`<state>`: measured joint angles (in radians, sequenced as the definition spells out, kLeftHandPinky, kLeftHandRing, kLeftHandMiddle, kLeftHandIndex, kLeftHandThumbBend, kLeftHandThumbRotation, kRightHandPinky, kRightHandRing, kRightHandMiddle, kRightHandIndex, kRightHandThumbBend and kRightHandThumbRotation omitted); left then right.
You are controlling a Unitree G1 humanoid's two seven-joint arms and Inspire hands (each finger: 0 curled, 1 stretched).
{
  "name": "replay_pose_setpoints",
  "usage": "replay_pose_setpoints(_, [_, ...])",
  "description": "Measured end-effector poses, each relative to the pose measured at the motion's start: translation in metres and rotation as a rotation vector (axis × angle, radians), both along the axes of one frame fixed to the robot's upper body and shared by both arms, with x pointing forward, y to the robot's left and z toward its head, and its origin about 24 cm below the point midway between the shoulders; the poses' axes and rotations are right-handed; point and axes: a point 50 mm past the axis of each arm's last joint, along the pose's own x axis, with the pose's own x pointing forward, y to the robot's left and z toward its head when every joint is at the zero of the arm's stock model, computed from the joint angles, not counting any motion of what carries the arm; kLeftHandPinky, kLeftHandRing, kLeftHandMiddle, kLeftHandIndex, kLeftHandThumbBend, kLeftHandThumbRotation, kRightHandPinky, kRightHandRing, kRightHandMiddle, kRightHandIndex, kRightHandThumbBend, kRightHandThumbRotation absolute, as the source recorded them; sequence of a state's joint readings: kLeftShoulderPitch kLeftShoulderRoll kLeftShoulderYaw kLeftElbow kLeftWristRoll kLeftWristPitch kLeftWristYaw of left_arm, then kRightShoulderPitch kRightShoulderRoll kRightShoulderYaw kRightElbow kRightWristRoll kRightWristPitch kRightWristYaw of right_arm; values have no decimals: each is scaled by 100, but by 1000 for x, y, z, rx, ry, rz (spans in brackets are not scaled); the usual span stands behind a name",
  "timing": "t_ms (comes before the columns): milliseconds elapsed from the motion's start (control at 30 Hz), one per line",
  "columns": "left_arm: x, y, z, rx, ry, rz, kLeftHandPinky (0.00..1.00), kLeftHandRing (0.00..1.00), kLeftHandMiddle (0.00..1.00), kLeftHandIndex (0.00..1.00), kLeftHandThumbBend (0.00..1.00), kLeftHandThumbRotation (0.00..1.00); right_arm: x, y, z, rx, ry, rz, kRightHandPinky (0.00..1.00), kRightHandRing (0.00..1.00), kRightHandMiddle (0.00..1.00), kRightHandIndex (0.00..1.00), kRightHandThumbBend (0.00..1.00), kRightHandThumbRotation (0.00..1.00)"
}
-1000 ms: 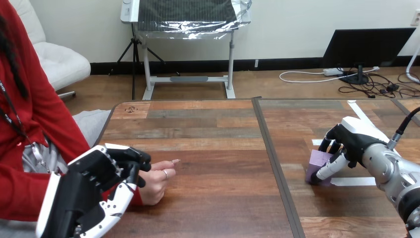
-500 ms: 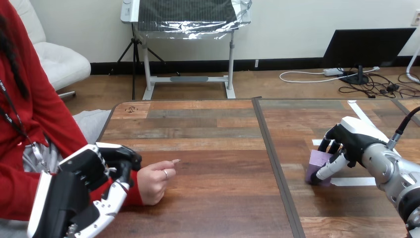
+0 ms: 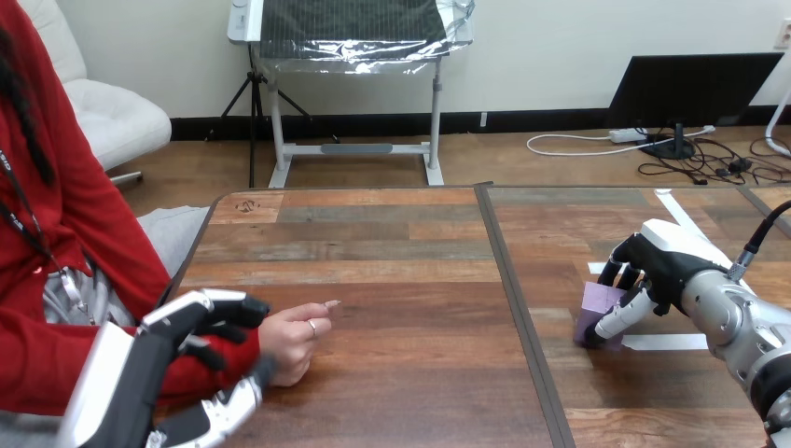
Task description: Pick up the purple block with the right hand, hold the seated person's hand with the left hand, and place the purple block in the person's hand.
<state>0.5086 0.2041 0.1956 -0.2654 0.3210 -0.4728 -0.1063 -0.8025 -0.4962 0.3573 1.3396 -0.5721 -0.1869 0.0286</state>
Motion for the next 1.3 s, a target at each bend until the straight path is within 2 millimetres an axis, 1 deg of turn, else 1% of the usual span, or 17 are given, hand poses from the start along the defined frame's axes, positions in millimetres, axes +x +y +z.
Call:
replay_pose_setpoints(200, [1,6,-2,208,33,21,56,66,70,67,99,16,0,0,0,2,-1,2,45,51,55,52,78,0])
replay_pose_setpoints(333, [5,9,0,354,26,21,57,66,70,68,100,16,0,0,0,4,-2,1,45,51,55,52,77,0])
replay_pose_setpoints(533, [16,13,8,484,-20,8,57,66,69,68,100,15,0,1,0,8,-2,0,45,51,55,53,77,0])
replay_pose_setpoints(933, [45,16,27,634,-116,-4,61,69,72,69,100,17,1,4,-1,23,-4,6,46,51,55,54,77,0])
replay_pose_setpoints(1133, [58,15,28,674,-123,-12,63,70,73,70,100,17,1,6,-1,33,-9,10,46,50,55,54,76,0])
replay_pose_setpoints(1300, [65,15,26,693,-107,-21,64,71,73,71,100,19,1,6,-1,41,-12,12,45,50,54,54,77,0])
